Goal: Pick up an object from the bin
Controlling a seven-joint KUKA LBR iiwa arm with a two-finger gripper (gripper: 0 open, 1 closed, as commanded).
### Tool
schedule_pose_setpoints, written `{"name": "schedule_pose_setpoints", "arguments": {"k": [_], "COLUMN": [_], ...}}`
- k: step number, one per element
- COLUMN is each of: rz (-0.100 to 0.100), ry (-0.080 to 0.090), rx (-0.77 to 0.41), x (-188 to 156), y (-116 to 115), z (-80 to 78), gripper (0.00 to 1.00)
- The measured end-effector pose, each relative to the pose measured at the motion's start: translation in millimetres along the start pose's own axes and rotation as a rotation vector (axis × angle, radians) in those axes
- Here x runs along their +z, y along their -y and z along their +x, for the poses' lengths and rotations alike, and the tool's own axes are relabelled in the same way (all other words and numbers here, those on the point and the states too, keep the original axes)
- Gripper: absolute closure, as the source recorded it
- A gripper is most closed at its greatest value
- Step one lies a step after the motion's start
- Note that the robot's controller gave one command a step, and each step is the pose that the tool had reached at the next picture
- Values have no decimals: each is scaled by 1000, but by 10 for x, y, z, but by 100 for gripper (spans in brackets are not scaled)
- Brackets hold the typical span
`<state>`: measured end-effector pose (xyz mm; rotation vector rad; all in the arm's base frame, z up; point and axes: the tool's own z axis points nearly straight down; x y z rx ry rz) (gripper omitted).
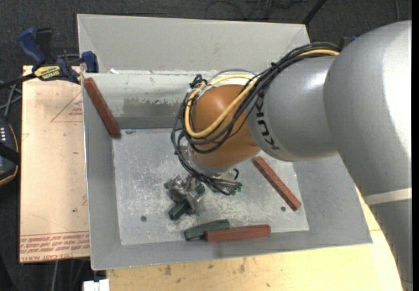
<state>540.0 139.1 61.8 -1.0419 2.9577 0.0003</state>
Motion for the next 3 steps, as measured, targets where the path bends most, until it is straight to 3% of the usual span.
{"name": "schedule_pose_setpoints", "arguments": {"k": [3], "rz": [-4], "ry": [-5], "rx": [6], "x": [-241], "y": [-18], "z": [24], "gripper": [100]}}
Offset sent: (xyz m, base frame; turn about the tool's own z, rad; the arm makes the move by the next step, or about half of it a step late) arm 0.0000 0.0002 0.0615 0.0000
